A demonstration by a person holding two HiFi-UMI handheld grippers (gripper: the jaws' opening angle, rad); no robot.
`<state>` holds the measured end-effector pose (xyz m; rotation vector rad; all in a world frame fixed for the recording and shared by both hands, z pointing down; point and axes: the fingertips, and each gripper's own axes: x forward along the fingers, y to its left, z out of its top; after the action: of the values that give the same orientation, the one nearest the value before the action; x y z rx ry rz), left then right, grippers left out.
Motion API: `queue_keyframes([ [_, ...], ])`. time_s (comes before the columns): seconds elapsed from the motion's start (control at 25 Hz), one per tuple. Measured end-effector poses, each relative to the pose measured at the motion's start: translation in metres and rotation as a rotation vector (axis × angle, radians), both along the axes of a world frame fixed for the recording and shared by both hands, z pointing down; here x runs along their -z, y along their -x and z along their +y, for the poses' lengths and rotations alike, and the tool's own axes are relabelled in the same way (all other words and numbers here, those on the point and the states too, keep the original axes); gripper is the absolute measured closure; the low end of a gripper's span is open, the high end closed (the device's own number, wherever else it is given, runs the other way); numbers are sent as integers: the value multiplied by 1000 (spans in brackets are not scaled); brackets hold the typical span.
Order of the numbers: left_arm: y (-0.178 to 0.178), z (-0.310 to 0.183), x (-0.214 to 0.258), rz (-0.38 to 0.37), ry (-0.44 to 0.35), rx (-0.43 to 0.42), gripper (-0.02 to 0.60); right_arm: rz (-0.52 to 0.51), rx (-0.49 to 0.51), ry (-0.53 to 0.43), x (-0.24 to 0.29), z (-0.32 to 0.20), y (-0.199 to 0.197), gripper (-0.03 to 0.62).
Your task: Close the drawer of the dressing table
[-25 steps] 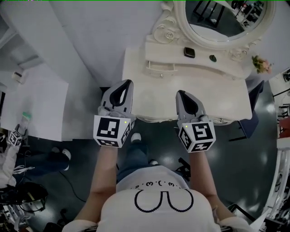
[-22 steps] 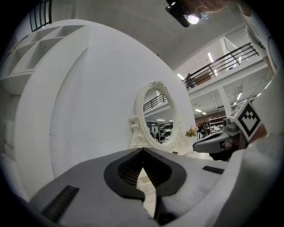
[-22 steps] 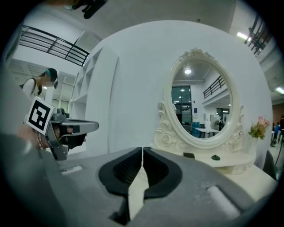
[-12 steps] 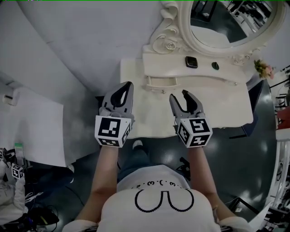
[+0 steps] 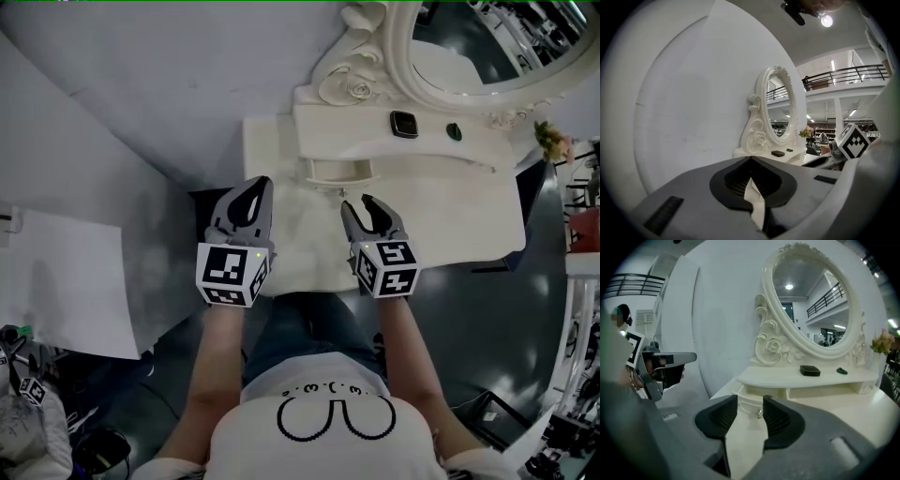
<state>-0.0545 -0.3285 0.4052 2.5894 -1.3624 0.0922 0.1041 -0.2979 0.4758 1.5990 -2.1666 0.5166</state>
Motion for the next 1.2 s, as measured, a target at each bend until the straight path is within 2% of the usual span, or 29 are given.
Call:
queue_keyframes([
  [0.16, 1, -2, -18, -3, 41, 1, 584, -11, -11, 72, -33, -5, 1, 445],
  [0.52, 0, -13, -46, -17, 96, 8, 584, -6, -69, 189, -92, -25, -8, 447],
  [0.68, -2, -19, -54, -17, 115, 14, 584, -10, -57, 197, -98, -31, -8, 448],
  [0.76, -2, -21, -57, -15, 122, 19, 584, -2, -44, 195, -97, -31, -7, 488],
  [1.2, -3, -34, -56, -8, 125, 43, 584, 13, 10, 207, -97, -34, -4, 491],
])
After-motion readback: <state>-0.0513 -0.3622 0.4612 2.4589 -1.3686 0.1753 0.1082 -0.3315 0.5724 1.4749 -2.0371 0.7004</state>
